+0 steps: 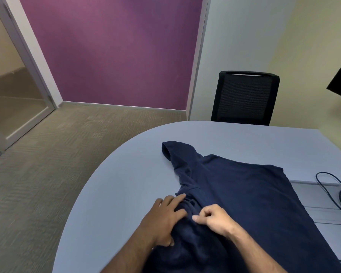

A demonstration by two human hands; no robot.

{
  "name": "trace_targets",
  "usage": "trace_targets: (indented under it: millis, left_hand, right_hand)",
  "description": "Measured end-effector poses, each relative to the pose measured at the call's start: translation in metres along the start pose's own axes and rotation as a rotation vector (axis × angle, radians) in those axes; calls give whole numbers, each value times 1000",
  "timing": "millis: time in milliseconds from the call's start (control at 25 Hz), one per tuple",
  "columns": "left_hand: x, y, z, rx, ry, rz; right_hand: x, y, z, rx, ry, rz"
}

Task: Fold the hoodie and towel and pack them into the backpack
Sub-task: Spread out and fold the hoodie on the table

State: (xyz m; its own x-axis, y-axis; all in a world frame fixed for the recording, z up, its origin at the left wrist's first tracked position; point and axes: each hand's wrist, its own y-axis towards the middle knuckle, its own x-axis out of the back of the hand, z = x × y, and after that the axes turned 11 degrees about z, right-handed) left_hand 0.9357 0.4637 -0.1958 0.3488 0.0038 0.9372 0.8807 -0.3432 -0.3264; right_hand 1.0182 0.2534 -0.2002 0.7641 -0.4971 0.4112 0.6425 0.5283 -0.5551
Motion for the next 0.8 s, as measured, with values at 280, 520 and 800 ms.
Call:
trace_targets:
  millis: [280,520,800]
  left_hand:
    - [2,-11,5,-109,-246,95]
    - [3,-33,16,-111,-196,-118]
    - [11,-82,77,134,-756,-575]
  right_hand:
    - [-5,-7,2,-37,-245,-189]
    - [-17,-5,14,-246,-446,-213]
    - [34,1,118,30,486,-303]
